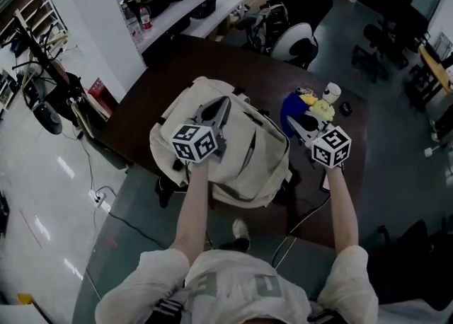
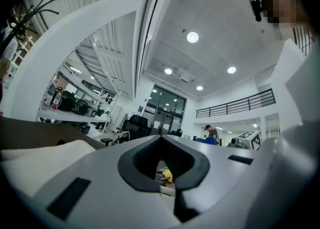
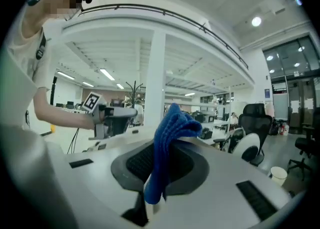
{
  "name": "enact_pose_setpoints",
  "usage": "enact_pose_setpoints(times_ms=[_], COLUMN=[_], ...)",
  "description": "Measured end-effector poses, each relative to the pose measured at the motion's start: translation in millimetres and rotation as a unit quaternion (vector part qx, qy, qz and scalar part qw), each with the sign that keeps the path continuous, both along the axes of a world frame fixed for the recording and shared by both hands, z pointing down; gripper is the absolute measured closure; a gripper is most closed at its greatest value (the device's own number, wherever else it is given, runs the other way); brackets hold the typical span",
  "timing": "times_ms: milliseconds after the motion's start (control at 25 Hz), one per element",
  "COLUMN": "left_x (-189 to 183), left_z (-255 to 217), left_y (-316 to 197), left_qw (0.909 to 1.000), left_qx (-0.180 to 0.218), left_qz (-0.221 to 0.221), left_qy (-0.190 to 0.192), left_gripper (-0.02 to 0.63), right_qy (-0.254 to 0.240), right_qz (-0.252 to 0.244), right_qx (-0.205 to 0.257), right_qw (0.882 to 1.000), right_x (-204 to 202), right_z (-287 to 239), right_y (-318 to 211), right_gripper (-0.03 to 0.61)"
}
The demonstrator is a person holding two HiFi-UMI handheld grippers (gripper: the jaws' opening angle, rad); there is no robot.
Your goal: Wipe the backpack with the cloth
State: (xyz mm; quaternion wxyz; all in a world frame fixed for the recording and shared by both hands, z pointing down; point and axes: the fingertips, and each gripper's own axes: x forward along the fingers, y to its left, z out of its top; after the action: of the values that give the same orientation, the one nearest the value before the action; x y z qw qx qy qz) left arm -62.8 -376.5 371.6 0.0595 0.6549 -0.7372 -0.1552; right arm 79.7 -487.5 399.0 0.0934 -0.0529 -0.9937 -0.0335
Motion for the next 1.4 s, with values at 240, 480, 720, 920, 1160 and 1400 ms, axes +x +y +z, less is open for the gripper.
enact_pose_setpoints(times_ms=[240, 480, 720, 920, 1160, 1400], left_x=[15.9, 33.6, 31.7, -11.4, -85.1, -150.8], left_z=[-43.7, -74.1, -96.6, -102.9, -101.1, -90.3], left_y=[63.4, 149.6, 204.8, 245.4, 301.9, 328.3], left_qw=[0.9983, 0.9949, 0.9927, 0.9906, 0.9852, 0.9785], left_qx=[0.04, 0.081, 0.095, 0.108, 0.108, 0.105], left_qz=[0.031, 0.054, 0.066, 0.077, 0.127, 0.175], left_qy=[-0.028, -0.026, -0.034, -0.035, -0.04, -0.033], left_gripper=[0.612, 0.612, 0.612, 0.612, 0.612, 0.612], right_qy=[-0.082, -0.113, -0.14, -0.14, -0.157, -0.146], right_qz=[0.058, 0.116, 0.124, 0.13, 0.182, 0.228], right_qx=[0.007, -0.004, -0.039, -0.022, -0.043, -0.064], right_qw=[0.995, 0.987, 0.982, 0.981, 0.97, 0.961], right_x=[-1.5, 3.2, -0.7, -36.7, -99.2, -160.5], right_z=[-65.4, -95.6, -119.6, -133.1, -135.4, -114.1], right_y=[71.2, 154.6, 228.4, 271.1, 308.9, 338.6], right_gripper=[0.537, 0.535, 0.535, 0.536, 0.537, 0.535])
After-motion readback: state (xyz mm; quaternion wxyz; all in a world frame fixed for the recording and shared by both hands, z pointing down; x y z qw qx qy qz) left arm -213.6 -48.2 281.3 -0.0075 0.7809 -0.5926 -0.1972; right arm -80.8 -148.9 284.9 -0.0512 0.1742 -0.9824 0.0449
